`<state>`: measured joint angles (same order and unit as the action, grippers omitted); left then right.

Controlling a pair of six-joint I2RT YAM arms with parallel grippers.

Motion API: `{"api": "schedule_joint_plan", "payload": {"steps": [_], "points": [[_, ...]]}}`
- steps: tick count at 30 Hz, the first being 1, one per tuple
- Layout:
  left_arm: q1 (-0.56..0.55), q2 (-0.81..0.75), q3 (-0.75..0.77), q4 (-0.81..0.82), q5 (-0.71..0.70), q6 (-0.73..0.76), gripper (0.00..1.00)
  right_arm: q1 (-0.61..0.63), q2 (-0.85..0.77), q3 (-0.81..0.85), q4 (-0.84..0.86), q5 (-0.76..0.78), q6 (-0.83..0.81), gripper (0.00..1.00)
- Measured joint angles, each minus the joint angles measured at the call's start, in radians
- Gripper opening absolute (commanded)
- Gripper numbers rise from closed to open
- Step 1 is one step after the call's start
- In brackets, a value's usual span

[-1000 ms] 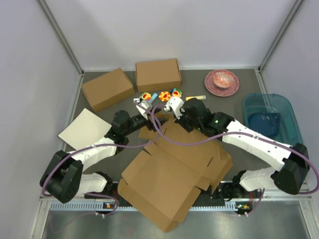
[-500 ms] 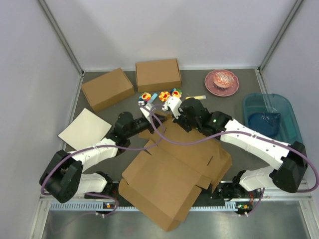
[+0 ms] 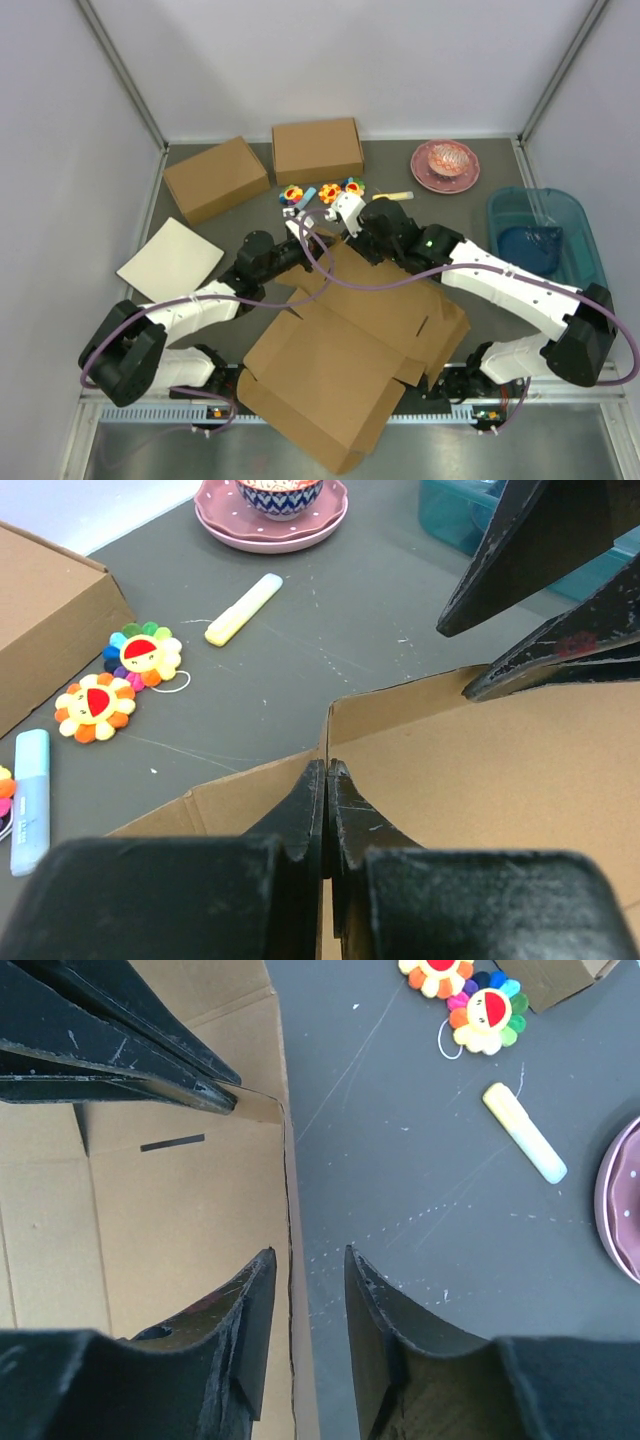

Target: Fold the paper box

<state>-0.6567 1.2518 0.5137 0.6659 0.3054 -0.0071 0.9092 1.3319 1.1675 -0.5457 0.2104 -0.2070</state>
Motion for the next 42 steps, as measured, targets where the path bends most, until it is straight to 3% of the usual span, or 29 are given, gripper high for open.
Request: {"api": "schedule_joint_plan", "payload": {"steps": [21, 24, 30, 36, 37, 38, 40, 42], "points": [[0.000, -0.039, -0.027, -0.001, -0.034, 0.000, 0.00, 0.000, 0.063, -0.016, 0.059, 0.001, 0.032, 0.34], [0.000, -0.042, -0.030, -0.001, -0.034, 0.000, 0.00, 0.000, 0.069, -0.029, 0.065, -0.001, 0.036, 0.29], [0.000, -0.045, -0.032, -0.001, -0.035, 0.000, 0.00, 0.000, 0.077, -0.048, 0.070, -0.002, 0.047, 0.02], [-0.003, -0.051, -0.028, -0.021, -0.069, -0.010, 0.05, 0.005, 0.078, -0.048, 0.074, 0.018, 0.046, 0.00], [-0.006, -0.055, -0.020, -0.043, -0.077, -0.015, 0.09, 0.005, 0.076, -0.048, 0.074, 0.024, 0.042, 0.00], [-0.008, -0.059, 0.000, -0.083, -0.090, -0.023, 0.23, 0.007, 0.074, -0.048, 0.074, 0.032, 0.035, 0.00], [-0.013, -0.063, 0.061, -0.180, -0.114, -0.046, 0.39, 0.011, 0.061, -0.048, 0.078, 0.057, 0.019, 0.00], [-0.011, -0.074, 0.120, -0.286, -0.140, -0.072, 0.99, 0.011, 0.033, -0.048, 0.075, 0.101, -0.009, 0.00]]}}
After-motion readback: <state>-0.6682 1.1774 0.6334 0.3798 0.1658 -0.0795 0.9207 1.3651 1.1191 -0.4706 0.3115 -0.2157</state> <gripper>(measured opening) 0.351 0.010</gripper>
